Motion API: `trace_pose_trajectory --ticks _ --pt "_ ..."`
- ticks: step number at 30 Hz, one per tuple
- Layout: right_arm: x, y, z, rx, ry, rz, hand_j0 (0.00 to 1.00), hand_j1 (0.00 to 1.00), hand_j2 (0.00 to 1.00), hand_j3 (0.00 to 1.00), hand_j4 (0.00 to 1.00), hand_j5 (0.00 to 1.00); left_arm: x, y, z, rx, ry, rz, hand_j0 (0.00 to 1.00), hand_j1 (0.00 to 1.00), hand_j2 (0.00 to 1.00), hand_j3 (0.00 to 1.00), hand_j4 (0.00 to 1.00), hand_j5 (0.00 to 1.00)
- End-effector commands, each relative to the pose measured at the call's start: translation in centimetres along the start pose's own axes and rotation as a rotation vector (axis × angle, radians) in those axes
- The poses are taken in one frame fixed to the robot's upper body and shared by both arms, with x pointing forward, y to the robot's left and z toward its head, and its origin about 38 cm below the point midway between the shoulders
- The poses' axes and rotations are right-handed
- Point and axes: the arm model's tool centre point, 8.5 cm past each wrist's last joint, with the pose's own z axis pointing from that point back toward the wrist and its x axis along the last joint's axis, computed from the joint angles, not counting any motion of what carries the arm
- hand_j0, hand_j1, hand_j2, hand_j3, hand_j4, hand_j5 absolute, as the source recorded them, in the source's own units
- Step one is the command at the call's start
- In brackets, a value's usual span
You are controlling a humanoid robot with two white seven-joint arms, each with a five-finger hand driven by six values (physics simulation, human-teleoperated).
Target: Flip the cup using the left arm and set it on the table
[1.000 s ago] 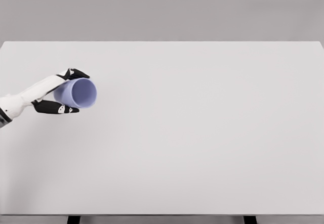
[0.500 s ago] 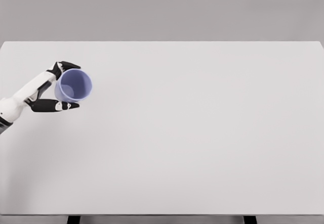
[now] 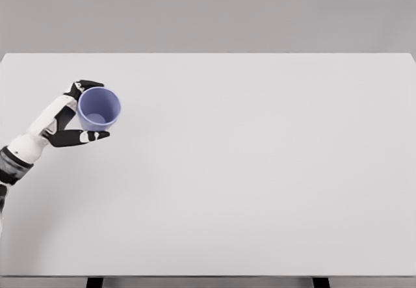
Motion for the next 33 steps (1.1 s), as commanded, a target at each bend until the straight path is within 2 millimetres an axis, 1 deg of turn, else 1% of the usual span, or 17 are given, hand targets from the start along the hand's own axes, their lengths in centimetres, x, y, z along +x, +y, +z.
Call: trace_pose_trajectory --ticks 1,2,5,8,11,15,18,21,24,25,27,31,33 --pt "0.0 0.0 0.0 0.000 0.001 0.000 1.00 1.00 1.00 1.00 1.00 1.00 -0.3 -0.6 -0.3 0.019 -0.015 0.033 0.40 0.40 0.40 0.40 0.40 0.40" --pt "0.0 0.0 0.0 0.000 0.001 0.000 1.00 1.00 1.00 1.00 1.00 1.00 -0.4 -0.9 -0.5 0.023 -0.020 0.042 0.40 0.40 0.40 0.40 0.40 0.40" --pt "0.0 0.0 0.0 0.000 0.000 0.000 1.00 1.00 1.00 1.00 1.00 1.00 -1.7 -2.1 -0.6 0.060 -0.018 0.106 0.41 0.41 0.41 0.41 0.41 0.41" --pt "0.0 0.0 0.0 0.000 0.000 0.000 1.00 1.00 1.00 1.00 1.00 1.00 -1.9 -2.8 -0.9 0.069 -0.028 0.125 0.41 0.41 0.41 0.41 0.41 0.41" --pt "0.0 0.0 0.0 0.000 0.000 0.000 1.00 1.00 1.00 1.00 1.00 1.00 -1.8 -2.7 -1.0 0.070 -0.032 0.121 0.41 0.41 0.41 0.41 0.41 0.41" --pt "0.0 0.0 0.0 0.000 0.000 0.000 1.00 1.00 1.00 1.00 1.00 1.00 -1.7 -1.8 -1.3 0.098 -0.025 0.137 0.40 0.40 0.40 0.40 0.40 0.40" --pt "0.0 0.0 0.0 0.000 0.000 0.000 1.00 1.00 1.00 1.00 1.00 1.00 -2.5 -2.1 -1.3 0.110 0.031 0.195 0.40 0.40 0.40 0.40 0.40 0.40" --pt "0.0 0.0 0.0 0.000 0.000 0.000 1.00 1.00 1.00 1.00 1.00 1.00 -3.1 -2.6 -1.5 0.122 0.046 0.238 0.40 0.40 0.40 0.40 0.40 0.40" --pt "0.0 0.0 0.0 0.000 0.001 0.000 1.00 1.00 1.00 1.00 1.00 1.00 -3.3 -2.4 -1.4 0.144 0.043 0.278 0.40 0.40 0.40 0.40 0.40 0.40" --pt "0.0 0.0 0.0 0.000 0.000 0.000 1.00 1.00 1.00 1.00 1.00 1.00 -3.1 -1.9 -1.2 0.166 0.033 0.282 0.40 0.40 0.40 0.40 0.40 0.40" --pt "0.0 0.0 0.0 0.000 0.000 0.000 1.00 1.00 1.00 1.00 1.00 1.00 -3.1 -1.6 -1.0 0.176 0.035 0.289 0.40 0.40 0.40 0.40 0.40 0.40" --pt "0.0 0.0 0.0 0.000 0.000 0.000 1.00 1.00 1.00 1.00 1.00 1.00 -3.7 -1.4 -0.8 0.191 0.076 0.353 0.41 0.41 0.41 0.41 0.41 0.41" --pt "0.0 0.0 0.0 0.000 0.000 0.000 1.00 1.00 1.00 1.00 1.00 1.00 -4.7 -1.1 -0.1 0.209 0.142 0.402 0.41 0.41 0.41 0.41 0.41 0.41"
